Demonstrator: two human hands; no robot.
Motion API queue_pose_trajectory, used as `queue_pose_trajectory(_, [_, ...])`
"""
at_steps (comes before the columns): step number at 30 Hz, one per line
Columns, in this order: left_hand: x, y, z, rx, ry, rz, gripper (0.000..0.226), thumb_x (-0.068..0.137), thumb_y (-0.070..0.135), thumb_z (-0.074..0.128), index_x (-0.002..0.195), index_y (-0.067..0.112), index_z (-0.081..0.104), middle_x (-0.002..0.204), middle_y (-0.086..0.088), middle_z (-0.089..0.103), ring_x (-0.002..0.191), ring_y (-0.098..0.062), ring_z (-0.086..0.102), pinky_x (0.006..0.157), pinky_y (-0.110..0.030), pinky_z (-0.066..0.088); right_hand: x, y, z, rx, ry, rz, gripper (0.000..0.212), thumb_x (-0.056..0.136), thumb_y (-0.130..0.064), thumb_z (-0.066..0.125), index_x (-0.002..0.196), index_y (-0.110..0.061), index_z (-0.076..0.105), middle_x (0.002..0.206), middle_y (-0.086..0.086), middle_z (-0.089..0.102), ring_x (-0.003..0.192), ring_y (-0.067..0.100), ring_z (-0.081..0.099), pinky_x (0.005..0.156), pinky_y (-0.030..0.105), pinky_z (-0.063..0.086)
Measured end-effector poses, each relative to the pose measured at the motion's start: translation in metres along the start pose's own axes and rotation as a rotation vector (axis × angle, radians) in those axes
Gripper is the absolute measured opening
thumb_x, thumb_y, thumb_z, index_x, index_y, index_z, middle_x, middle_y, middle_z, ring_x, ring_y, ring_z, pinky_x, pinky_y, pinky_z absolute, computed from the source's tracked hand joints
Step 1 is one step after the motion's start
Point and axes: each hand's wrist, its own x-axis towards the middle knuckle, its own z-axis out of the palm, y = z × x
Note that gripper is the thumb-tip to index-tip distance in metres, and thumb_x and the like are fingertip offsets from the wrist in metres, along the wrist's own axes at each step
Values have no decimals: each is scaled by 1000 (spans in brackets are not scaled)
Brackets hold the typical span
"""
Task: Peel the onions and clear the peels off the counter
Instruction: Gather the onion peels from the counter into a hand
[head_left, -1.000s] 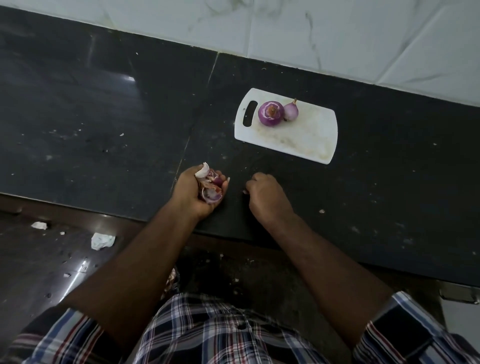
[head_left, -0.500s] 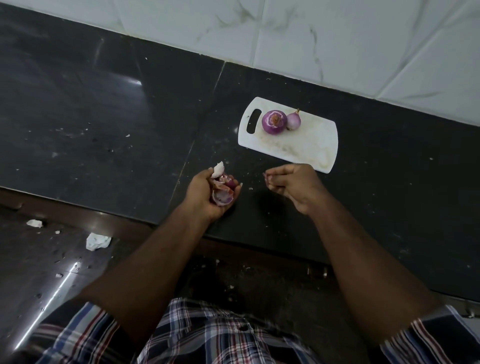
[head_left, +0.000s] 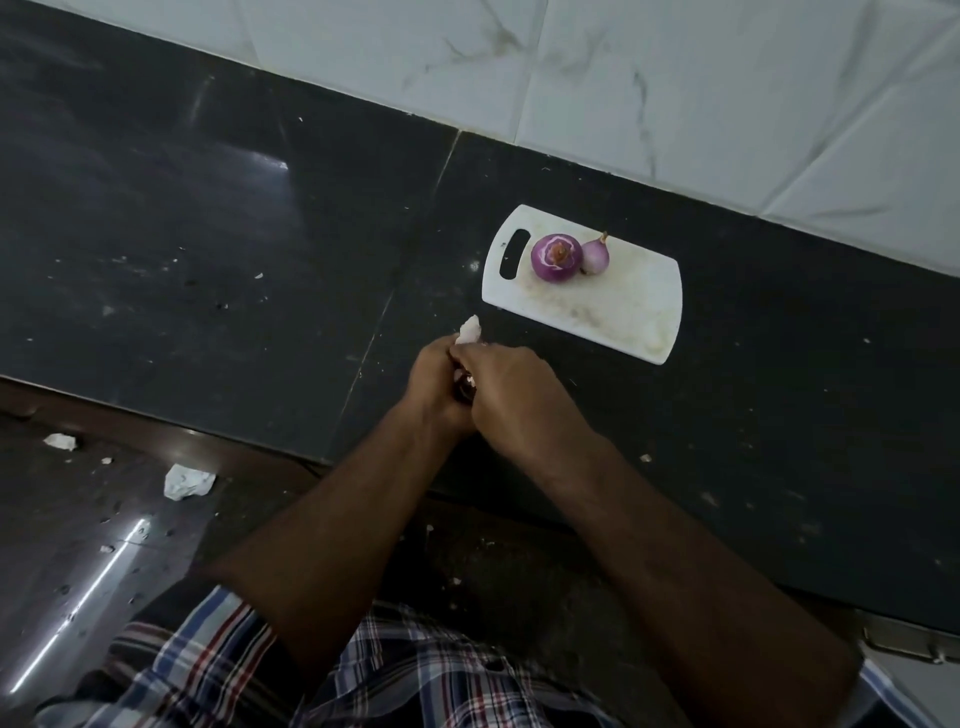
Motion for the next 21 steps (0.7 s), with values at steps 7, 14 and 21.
queue_pose_trajectory(7, [5,1,1,-45,8,-20,32,100,25,53,70,17,48,64,0,48,64,-12,48,59,-23,41,11,15,19,39,201,-76,28,100,-18,44,114,-12,67,112,9,60,107,24,56,87,32,43])
queue_pose_trajectory(14, [13,7,-3,-185,27,-59,24,98,19,47,75,18,53,81,-3,59,75,-15,60,66,-32,61,2,88,13,370,471,55,34,92,-7,58,124,-11,68,122,7,69,115,19,62,102,26,44])
queue_pose_trajectory(21, [7,19,-13,-226,63,-17,17,97,22,53,85,12,59,81,-5,65,63,-18,69,62,-32,61,7,109,88,99,193,358,64,104,-43,34,155,-6,23,164,15,15,153,28,7,123,41,2])
